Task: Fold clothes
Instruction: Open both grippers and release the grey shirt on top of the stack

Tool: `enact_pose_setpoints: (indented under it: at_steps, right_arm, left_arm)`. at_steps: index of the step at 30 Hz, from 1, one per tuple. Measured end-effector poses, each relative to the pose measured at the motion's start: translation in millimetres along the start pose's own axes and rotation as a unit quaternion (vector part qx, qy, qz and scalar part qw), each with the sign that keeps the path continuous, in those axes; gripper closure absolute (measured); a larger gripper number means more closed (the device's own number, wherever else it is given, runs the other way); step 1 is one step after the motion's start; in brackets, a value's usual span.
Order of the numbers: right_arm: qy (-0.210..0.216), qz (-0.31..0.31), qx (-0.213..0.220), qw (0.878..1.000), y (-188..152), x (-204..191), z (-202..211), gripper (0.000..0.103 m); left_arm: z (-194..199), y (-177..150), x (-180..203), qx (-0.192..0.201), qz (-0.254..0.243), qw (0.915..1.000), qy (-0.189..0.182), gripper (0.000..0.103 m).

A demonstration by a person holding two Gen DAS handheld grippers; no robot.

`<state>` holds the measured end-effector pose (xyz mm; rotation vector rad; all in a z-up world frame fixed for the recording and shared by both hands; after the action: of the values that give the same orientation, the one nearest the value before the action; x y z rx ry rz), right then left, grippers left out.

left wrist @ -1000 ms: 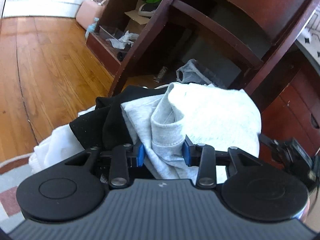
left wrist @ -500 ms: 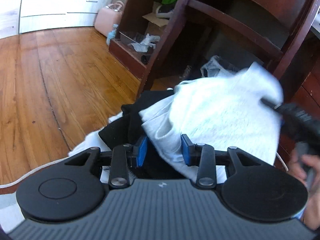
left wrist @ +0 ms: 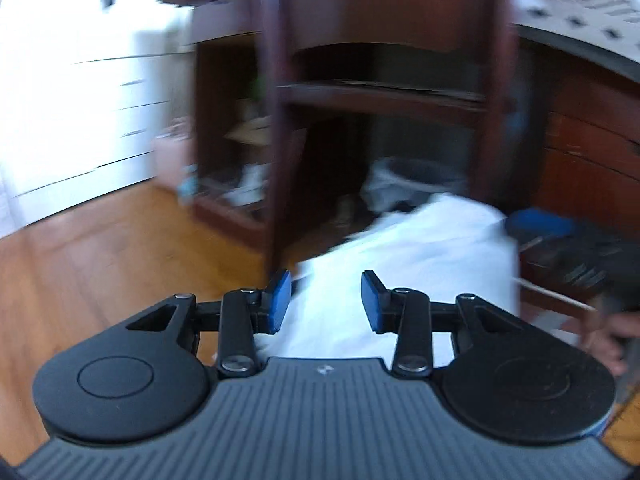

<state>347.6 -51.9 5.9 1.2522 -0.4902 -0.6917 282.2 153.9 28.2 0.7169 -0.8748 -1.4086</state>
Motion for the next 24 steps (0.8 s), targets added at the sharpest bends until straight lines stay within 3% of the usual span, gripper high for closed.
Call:
enact_pose_setpoints:
  at_steps: [2,4,7,14,21,24]
  right_arm:
    - [0.014,0.004,-0.035,0.999,-7,1,-26,0.041]
    - [0.000,0.015,-0.048,0.999,-10,6,-47,0.041]
    - [-0.024,0.023,-0.064,0.997,-11,14,-72,0.040]
    - [-0.006,0.016,-0.107,0.994,-5,7,-107,0.040]
    - [-0.034,-0.034,-0.058,0.997,-28,5,-101,0.040]
    - [-0.056,-0.034,-0.037,0.997,-21,2,-94,0.040]
  left_arm:
    - [-29,3,9,-0.042,-0.007,0.9985,-0.035,0.064]
    - [-62,-1,8,-0.086,-0.005,0.9962,-0.010,0.065]
    - [-86,0,-8,-0.096,0.025,0.9950,-0.010,0.067]
    - [-83,-9,-17,-0.103,0.045,0.9936,-0.009,0.069]
    - [-74,-28,-26,-0.091,0.101,0.9902,-0.032,0.075]
    - [-71,-25,-27,-0.103,0.096,0.9897,-0.027,0.076]
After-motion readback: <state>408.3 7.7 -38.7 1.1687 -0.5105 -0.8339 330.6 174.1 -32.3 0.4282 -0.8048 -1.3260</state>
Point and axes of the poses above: each gripper's, at about its wrist camera, not at the fingertips, and z roughly against the way its jaws point, x to its right, y to its top, the point moved 6 cm from there along -z, roughly the way its jaws point, and after that the axes turned 4 degrees about -x, right-handed, at the moved point
